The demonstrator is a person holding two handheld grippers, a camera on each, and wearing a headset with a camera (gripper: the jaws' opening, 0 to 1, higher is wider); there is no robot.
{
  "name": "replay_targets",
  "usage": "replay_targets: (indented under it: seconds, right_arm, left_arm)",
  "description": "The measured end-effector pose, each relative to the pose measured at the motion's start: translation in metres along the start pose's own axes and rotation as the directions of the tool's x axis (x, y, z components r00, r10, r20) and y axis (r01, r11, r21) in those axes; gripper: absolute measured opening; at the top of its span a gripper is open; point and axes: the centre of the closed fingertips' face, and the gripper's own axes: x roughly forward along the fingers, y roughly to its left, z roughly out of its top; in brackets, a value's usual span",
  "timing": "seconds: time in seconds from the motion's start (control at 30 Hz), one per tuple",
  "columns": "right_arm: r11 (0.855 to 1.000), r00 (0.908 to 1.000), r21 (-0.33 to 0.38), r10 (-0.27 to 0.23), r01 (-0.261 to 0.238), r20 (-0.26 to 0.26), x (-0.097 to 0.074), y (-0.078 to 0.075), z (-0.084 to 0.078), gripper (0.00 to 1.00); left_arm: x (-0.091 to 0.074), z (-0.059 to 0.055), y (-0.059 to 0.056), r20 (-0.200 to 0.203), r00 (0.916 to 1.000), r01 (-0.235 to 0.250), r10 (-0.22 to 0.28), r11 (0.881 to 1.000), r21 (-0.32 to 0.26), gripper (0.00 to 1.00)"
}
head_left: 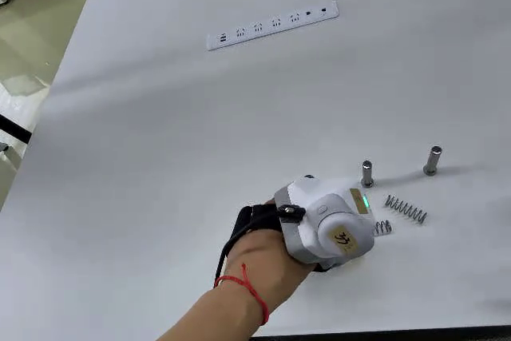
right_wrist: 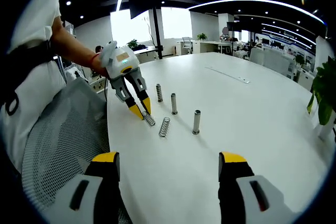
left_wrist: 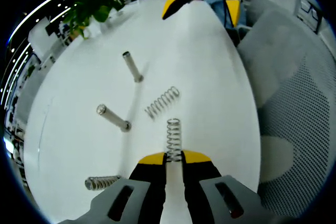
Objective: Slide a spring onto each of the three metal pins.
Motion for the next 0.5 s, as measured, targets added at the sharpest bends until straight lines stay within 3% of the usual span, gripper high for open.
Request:
replay_targets:
  seconds: [0.5]
  right_arm:
    - [1.000, 1.0000, -0.002, 0.000, 0.000, -0.003, 0.0015, 0.0000, -0.0046, 0.84]
  left_arm:
    - [-0.0010, -0.0009, -0.0007, 0.008, 1.0000, -0.002, 0.002, 1.000, -0.017, 0.11]
